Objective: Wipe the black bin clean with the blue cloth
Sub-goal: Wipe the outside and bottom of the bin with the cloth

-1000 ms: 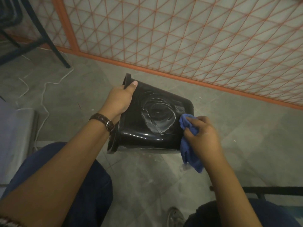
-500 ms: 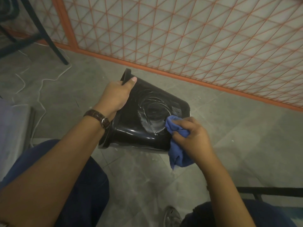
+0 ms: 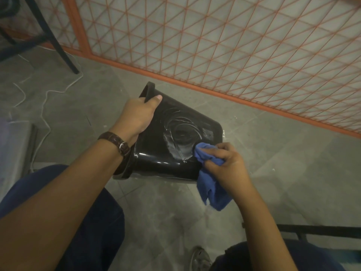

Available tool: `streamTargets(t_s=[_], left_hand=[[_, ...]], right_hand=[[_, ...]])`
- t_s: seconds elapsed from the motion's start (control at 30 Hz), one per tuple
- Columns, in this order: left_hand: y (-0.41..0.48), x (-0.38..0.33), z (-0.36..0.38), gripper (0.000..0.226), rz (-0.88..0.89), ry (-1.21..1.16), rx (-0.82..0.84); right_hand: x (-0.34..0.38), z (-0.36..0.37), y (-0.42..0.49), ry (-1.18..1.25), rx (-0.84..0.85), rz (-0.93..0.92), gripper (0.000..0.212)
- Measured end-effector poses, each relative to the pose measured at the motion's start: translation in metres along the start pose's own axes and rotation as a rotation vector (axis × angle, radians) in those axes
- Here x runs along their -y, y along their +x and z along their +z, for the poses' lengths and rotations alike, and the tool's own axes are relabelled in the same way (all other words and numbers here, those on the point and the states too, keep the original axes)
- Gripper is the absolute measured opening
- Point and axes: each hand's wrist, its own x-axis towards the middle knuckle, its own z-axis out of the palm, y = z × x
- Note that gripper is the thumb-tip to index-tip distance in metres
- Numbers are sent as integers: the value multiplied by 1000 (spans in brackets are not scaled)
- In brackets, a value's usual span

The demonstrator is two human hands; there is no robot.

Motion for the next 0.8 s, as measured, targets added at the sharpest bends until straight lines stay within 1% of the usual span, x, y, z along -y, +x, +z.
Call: streamTargets(t_s=[0.1, 0.13, 0.2, 0.3, 0.37, 0.43, 0.5, 0.57, 0.6, 0.73, 0.8], left_hand=[[-1, 0, 3, 29, -16, -33, 10], [-2, 1, 5, 28, -19, -48, 8], [-2, 1, 7, 29, -13, -63, -11], [-1, 1, 5, 35, 2, -35, -23], [-1, 1, 3, 36, 10, -10, -12], [-1, 1, 2, 36, 5, 15, 13], [-2, 3, 4, 34, -19, -1, 38], [-3, 3, 6, 31, -42, -46, 35], [-4, 2, 7, 31, -43, -52, 24], [-2, 1, 5, 41, -9, 3, -11], [-2, 2, 4, 41, -9, 2, 5]], right_hand=[[-2, -10, 4, -79, -159, 55, 26], [-2, -9, 5, -87, -180, 52, 25], [1, -1, 4, -63, -146, 10, 28], [3, 7, 1, -29, 6, -39, 36], [-2, -1, 2, -25, 72, -37, 40], [-8, -10, 5, -50, 45, -19, 41], [-11, -13, 8, -63, -50, 5, 34], [-8, -8, 8, -61, -111, 12, 32], [-5, -3, 7, -47, -100, -4, 33], [1, 2, 2, -8, 64, -85, 38], [-2, -6, 3, -18, 68, -62, 37]])
